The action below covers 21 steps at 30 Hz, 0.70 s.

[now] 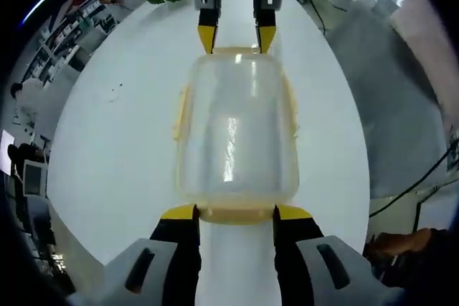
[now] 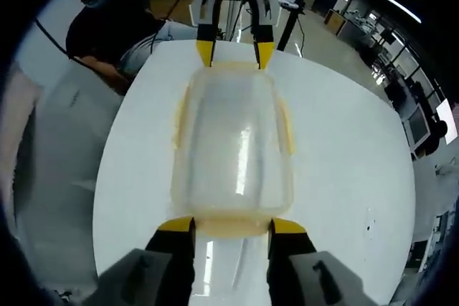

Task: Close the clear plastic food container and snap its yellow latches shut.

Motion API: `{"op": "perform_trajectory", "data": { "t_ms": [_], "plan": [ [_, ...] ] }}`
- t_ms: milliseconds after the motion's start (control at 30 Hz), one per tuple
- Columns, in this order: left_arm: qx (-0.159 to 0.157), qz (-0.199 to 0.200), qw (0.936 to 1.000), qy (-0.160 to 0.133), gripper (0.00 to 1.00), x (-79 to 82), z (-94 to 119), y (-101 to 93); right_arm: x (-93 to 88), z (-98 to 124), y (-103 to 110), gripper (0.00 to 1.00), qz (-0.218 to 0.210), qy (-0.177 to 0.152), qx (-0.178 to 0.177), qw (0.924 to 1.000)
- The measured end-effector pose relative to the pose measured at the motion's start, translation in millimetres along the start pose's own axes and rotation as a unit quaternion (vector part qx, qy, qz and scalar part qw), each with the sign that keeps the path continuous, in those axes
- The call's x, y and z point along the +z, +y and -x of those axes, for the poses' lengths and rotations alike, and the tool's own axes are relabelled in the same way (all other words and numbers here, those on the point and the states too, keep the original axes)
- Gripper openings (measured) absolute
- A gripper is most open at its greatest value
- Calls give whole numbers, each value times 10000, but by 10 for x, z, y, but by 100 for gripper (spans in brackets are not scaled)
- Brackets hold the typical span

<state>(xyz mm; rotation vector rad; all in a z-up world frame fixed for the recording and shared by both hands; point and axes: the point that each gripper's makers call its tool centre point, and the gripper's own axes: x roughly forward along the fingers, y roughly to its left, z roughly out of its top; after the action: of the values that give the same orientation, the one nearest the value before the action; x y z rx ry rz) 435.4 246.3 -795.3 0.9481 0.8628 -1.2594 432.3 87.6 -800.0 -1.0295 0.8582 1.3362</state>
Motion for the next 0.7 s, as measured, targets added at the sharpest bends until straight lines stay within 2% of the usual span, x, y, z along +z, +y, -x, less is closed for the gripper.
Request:
{"op": "perform_trajectory", "data": {
  "t_ms": [300, 700],
  "plan": [
    [-67, -89, 9999, -72, 37, 301, -93, 72, -286, 154, -38, 37, -141, 84, -3, 9999],
    [-229, -331, 9991, -137, 37, 696, -278, 62, -715, 266, 57, 37, -399, 235, 40, 9989]
  ]
}}
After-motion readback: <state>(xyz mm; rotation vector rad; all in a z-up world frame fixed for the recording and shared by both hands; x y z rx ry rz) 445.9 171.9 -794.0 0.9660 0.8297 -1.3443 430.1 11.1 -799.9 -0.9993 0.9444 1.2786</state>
